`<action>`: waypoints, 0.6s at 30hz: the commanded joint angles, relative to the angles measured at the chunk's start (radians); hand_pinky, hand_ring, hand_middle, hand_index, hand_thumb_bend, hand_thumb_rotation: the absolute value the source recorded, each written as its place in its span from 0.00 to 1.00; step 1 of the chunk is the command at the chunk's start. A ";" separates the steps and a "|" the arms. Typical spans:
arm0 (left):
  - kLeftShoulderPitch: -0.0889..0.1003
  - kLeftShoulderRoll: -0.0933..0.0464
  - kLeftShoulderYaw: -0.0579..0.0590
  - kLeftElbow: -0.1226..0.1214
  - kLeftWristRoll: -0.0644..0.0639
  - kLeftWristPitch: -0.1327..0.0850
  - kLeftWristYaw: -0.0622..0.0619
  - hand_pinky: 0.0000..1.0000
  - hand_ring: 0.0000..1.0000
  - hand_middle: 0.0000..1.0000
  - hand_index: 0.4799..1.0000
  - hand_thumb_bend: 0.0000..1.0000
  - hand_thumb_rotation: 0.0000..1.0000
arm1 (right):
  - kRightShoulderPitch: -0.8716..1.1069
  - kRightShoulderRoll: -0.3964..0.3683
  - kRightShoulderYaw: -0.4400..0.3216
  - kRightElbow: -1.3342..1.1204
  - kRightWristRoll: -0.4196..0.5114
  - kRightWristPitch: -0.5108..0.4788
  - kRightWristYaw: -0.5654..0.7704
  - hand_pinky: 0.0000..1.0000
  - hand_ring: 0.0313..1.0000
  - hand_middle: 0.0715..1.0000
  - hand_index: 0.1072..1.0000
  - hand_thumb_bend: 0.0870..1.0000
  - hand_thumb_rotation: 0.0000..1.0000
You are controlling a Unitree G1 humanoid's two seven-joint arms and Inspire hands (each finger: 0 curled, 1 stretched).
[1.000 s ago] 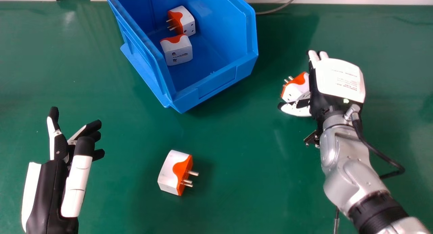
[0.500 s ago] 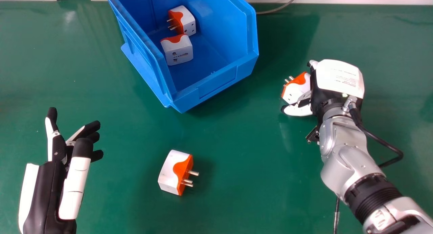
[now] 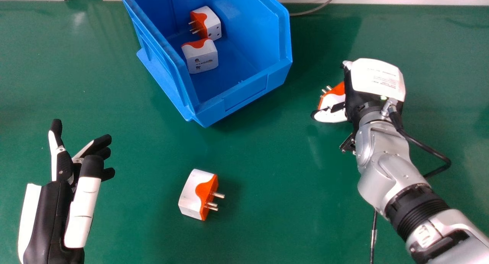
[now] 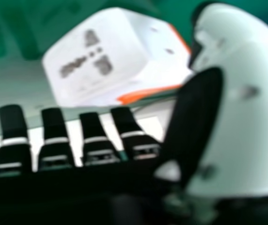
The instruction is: Pick all objects and put in blue box
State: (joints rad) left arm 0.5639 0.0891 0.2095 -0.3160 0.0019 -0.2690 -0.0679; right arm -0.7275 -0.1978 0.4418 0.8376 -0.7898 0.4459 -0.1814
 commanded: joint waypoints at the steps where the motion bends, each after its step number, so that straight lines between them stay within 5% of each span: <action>1: 0.007 0.002 -0.002 -0.027 0.007 -0.002 0.003 0.76 0.84 0.85 0.79 0.90 0.99 | -0.042 -0.001 0.002 0.002 0.007 -0.008 -0.009 0.73 0.83 0.87 0.84 0.42 0.44; 5: 0.013 0.004 0.000 -0.032 0.010 -0.004 0.002 0.76 0.84 0.85 0.80 0.90 0.99 | -0.048 -0.002 0.004 0.012 0.016 -0.022 -0.008 0.73 0.83 0.87 0.84 0.42 0.43; 14: 0.018 0.006 0.003 -0.039 -0.006 -0.004 -0.004 0.76 0.84 0.85 0.80 0.89 0.99 | -0.056 0.005 -0.002 0.029 0.040 -0.018 -0.018 0.73 0.81 0.86 0.82 0.41 0.41; 18: 0.019 0.008 0.010 -0.037 -0.014 -0.006 -0.008 0.76 0.84 0.85 0.80 0.88 0.99 | -0.053 0.013 -0.015 0.020 0.059 -0.018 -0.035 0.72 0.80 0.82 0.65 0.42 0.30</action>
State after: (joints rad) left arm 0.5770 0.0903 0.2116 -0.3292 -0.0009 -0.2688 -0.0707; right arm -0.7414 -0.1889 0.4379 0.8752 -0.7393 0.4258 -0.1902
